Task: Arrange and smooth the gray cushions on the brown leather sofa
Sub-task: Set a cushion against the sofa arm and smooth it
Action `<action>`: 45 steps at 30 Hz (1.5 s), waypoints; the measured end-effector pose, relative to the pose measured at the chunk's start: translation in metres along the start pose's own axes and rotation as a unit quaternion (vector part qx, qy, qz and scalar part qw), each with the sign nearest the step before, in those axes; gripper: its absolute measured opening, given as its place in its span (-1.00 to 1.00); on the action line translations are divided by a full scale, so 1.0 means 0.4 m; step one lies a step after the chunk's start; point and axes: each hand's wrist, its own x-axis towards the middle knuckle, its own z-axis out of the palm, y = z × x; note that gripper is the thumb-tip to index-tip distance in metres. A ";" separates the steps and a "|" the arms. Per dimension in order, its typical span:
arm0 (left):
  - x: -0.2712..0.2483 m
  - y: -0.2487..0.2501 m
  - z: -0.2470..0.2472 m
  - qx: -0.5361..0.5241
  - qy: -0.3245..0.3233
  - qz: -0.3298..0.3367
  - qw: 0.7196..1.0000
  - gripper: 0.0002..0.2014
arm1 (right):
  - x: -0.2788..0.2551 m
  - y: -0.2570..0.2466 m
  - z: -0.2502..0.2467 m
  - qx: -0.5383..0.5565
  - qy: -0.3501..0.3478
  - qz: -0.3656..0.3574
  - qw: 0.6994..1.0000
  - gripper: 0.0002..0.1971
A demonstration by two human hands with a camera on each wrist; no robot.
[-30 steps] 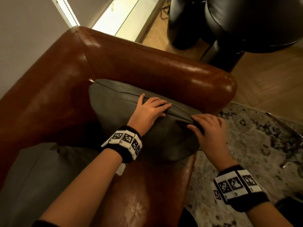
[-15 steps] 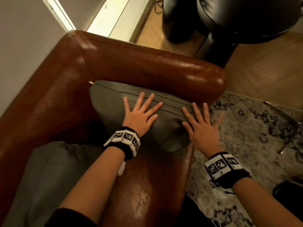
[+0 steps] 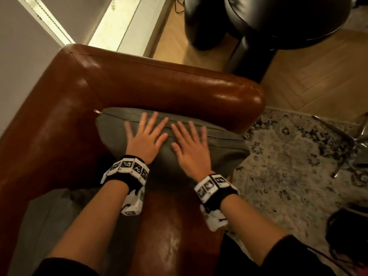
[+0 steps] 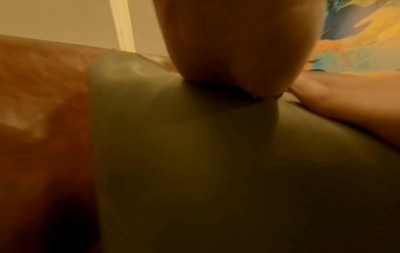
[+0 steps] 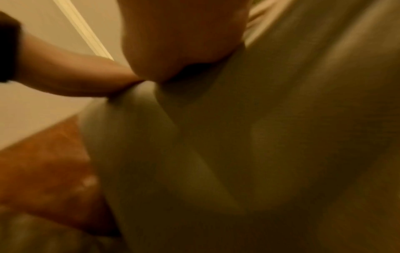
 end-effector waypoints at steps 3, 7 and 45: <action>0.012 -0.114 -0.024 -0.022 0.006 -0.115 0.993 -0.48 | -0.057 0.165 -0.020 -0.035 0.046 0.102 0.993 -0.36; 0.059 -0.208 -0.095 -0.125 0.076 -0.248 0.958 -0.45 | -0.124 0.239 -0.097 0.264 0.121 0.372 0.882 -0.35; 0.026 -0.204 -0.073 -0.582 0.204 -0.342 0.709 -0.42 | -0.233 0.325 -0.186 0.590 0.000 0.291 0.753 -0.38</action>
